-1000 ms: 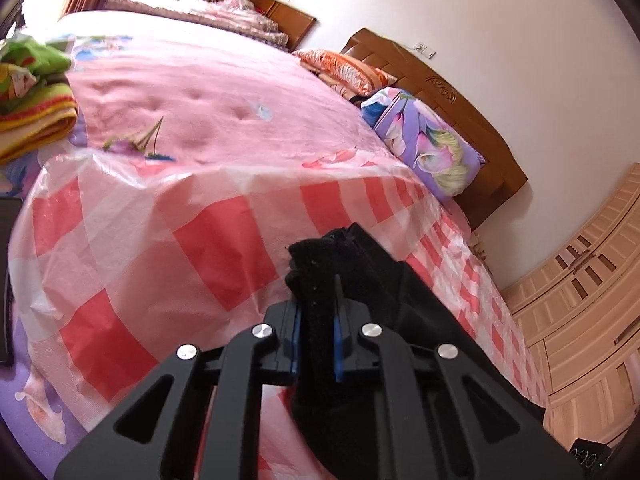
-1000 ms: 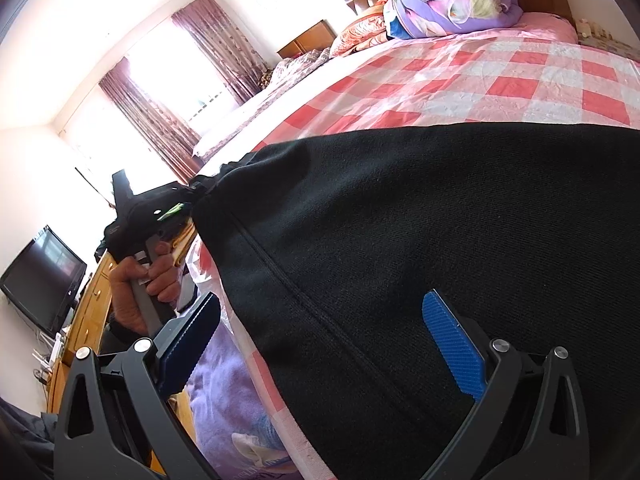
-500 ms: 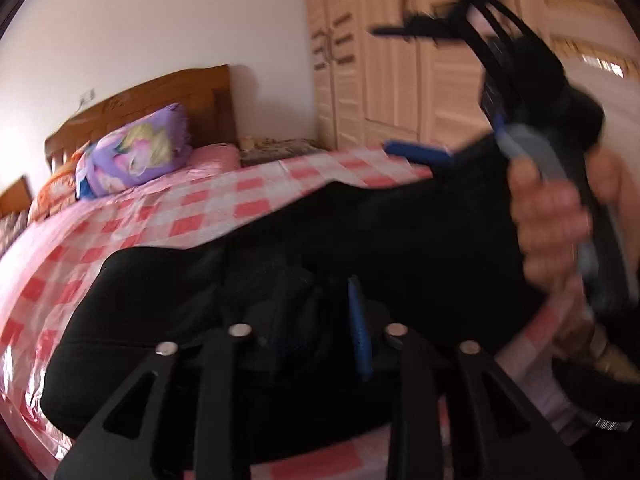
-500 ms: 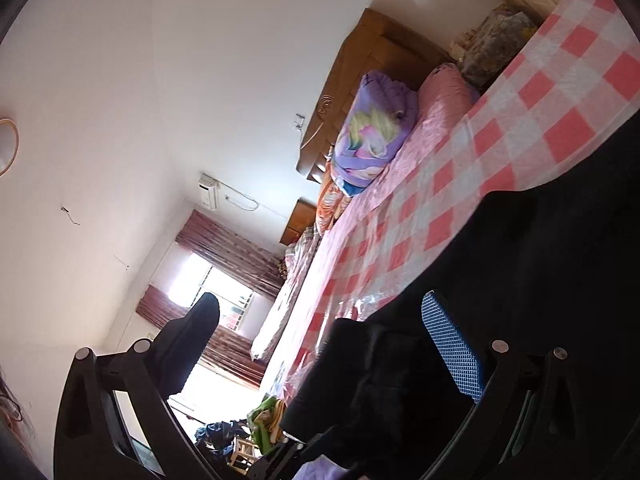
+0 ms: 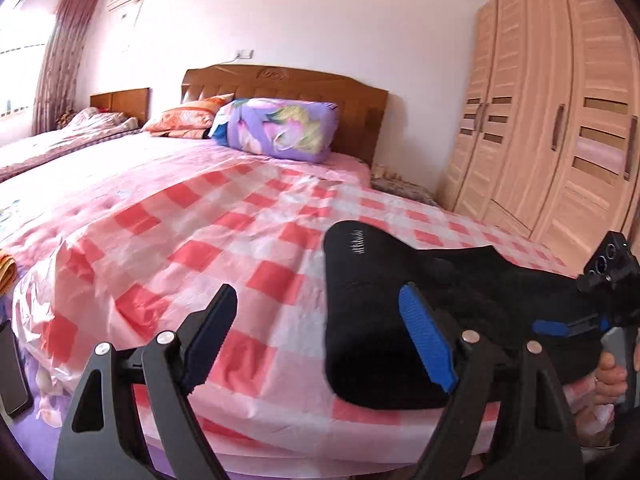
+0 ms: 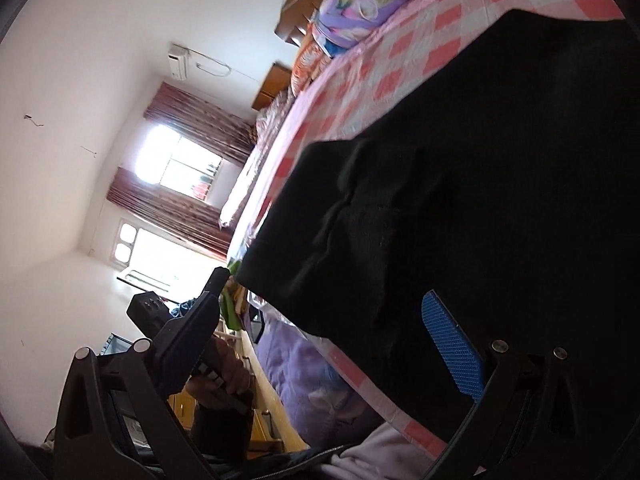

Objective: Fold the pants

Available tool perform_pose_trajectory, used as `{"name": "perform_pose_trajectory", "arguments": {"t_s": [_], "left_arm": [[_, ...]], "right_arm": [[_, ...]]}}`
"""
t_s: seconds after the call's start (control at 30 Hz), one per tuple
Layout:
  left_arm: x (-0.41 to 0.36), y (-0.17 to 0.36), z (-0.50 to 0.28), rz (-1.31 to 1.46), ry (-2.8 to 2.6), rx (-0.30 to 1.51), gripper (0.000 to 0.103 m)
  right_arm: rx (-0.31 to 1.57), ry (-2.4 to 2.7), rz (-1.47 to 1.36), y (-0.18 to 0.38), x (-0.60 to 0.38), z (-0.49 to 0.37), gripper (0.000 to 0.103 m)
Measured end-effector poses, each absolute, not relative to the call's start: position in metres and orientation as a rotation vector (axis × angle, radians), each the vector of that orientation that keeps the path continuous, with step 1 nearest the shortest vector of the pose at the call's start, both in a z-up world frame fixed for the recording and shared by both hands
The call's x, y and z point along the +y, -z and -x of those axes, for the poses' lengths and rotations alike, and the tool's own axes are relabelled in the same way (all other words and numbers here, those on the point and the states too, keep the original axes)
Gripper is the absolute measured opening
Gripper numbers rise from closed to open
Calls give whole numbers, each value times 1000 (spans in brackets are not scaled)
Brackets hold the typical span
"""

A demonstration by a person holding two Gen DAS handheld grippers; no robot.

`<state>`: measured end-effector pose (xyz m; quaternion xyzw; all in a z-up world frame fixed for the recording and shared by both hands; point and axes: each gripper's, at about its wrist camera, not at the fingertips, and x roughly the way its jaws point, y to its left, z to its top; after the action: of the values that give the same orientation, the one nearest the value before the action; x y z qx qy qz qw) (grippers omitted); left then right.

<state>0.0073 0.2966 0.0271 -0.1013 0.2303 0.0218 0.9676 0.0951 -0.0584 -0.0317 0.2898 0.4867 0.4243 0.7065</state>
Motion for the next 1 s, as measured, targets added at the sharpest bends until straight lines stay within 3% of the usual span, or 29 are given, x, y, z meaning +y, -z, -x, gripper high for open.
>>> {"name": "perform_pose_trajectory", "arguments": {"t_s": [0.4,0.53,0.73,0.77,0.8,0.83,1.0], "left_arm": [[303,17,-20,235,-2,555,83],[303,15,-13,199,-5,551,83],[282,21,1,12,-14,585,83],[276,24,1,-30,-19,592,83],[269,27,0,-67,-22,598,83],[266,28,-1,-79,-25,601,83],[262,25,-17,-69,-80,615,84]], "right_arm": [[1175,-921,-577,36,4,-127,97],[1171,-855,-511,35,7,-133,74],[1173,-824,-456,34,-1,-132,60],[1158,-809,-424,32,2,-130,51],[1133,-780,-373,29,7,-128,22],[1115,-770,-348,27,7,-130,10],[931,-815,-297,-3,3,-121,9]]}}
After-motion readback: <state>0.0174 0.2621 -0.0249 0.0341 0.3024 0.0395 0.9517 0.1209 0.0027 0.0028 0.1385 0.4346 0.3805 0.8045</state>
